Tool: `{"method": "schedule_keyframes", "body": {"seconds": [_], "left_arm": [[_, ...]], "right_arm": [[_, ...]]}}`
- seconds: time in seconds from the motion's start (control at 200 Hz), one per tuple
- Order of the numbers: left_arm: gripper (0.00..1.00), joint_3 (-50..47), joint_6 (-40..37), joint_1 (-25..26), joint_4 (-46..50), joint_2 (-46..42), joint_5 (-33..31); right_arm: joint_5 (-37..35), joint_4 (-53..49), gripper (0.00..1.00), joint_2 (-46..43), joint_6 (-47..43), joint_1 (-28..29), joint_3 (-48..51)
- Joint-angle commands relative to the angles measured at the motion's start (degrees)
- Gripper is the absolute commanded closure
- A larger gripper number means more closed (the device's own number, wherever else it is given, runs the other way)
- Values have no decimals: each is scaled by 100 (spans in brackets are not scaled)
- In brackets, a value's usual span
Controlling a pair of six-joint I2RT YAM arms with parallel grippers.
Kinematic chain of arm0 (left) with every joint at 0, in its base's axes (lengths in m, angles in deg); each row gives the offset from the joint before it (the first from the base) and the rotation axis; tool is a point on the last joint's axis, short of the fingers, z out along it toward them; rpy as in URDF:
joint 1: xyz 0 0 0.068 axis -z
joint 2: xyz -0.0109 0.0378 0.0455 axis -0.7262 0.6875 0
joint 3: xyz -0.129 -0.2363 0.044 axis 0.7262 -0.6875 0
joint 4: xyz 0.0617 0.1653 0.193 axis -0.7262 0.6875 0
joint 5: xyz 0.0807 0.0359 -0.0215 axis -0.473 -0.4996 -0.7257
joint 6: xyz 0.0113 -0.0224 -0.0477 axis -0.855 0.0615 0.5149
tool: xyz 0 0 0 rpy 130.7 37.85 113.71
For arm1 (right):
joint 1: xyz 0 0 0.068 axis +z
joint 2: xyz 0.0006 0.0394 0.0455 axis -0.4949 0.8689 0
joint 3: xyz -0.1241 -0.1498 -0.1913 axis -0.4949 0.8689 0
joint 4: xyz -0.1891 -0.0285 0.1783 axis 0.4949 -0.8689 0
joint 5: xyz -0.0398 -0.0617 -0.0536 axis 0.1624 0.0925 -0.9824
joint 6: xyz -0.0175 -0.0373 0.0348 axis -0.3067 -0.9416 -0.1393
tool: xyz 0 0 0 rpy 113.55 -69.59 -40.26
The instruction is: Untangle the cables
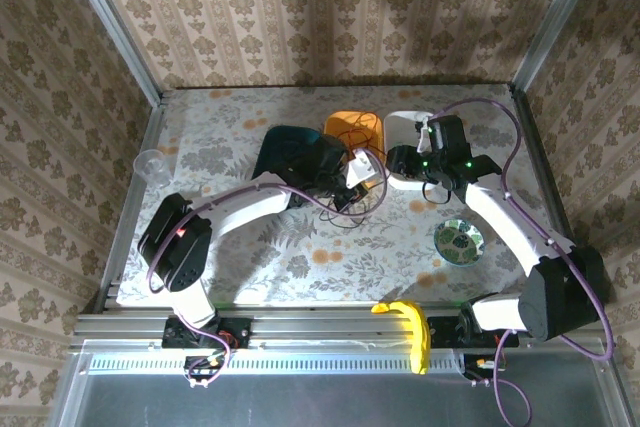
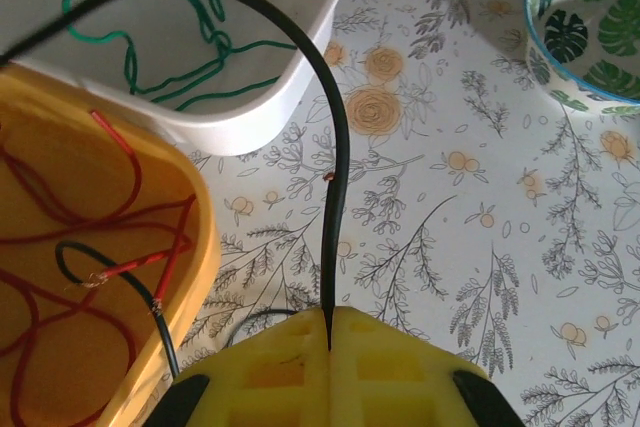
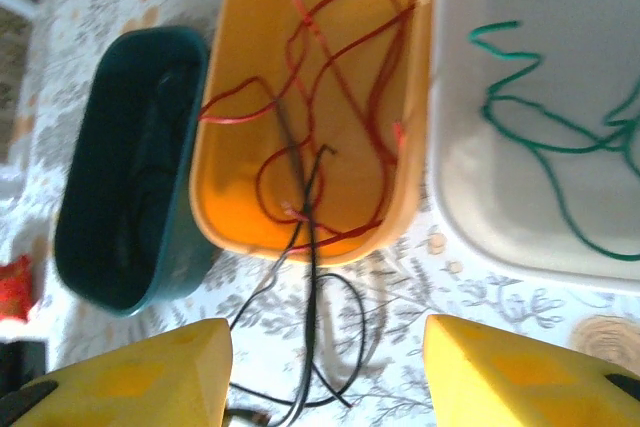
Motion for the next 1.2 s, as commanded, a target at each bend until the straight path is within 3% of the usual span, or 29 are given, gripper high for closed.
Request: {"method": "schedule_keyframes", "body": {"seconds": [0.0, 0.25, 0.44, 0.465, 0.625, 0.7, 0.815, 1.195], "left_arm": [[100, -72, 328, -2, -266, -188, 209], [100, -106, 346, -7, -301, -232, 187], [100, -235, 363, -15, -294, -324, 147], [99, -281, 370, -31, -288, -334, 155], [44, -725, 469, -25, -299, -423, 202], [31, -960, 603, -35, -397, -488, 133], [23, -1382, 850, -59, -717, -685, -96], [17, -3169, 2224, -552, -2659, -1803, -1130]], "right_arm": [[911, 112, 46, 70, -177, -4, 118], [1147, 125, 53, 556, -74, 68, 79], [881, 154, 100, 550, 18, 65, -12], [827, 151, 100, 495, 1, 67, -34], [500, 48, 100, -60, -65, 66, -419], [333, 95, 100, -321, -36, 70, -569], [106, 281, 100, -620, 43, 71, -793], [455, 1593, 100, -496, 591, 211, -1839]]}}
